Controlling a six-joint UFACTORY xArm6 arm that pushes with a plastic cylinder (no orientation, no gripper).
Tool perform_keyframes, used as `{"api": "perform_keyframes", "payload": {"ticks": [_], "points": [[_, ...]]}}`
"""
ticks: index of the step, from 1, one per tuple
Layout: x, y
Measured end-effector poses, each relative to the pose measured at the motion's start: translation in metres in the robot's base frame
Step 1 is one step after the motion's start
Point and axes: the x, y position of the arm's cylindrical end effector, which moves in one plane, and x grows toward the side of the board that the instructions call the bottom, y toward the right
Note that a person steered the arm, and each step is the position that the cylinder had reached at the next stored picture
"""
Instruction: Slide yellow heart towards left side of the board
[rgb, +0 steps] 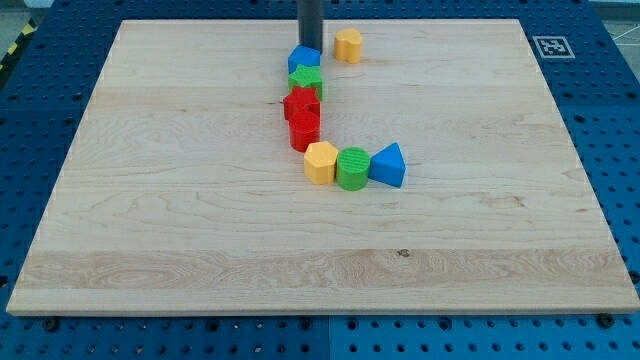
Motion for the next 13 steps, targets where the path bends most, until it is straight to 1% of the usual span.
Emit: {"api": "perform_keyframes", "payload": {"ticks": [1, 2, 4, 5, 6, 7, 9, 13], "points": [[-0.004, -0.008], [0.02, 0.024], [0.076, 0.04], [0.064, 0.089], [0.055, 0.114], [0.013, 0.124], [0.0, 0.11], [0.0, 0.018]]}}
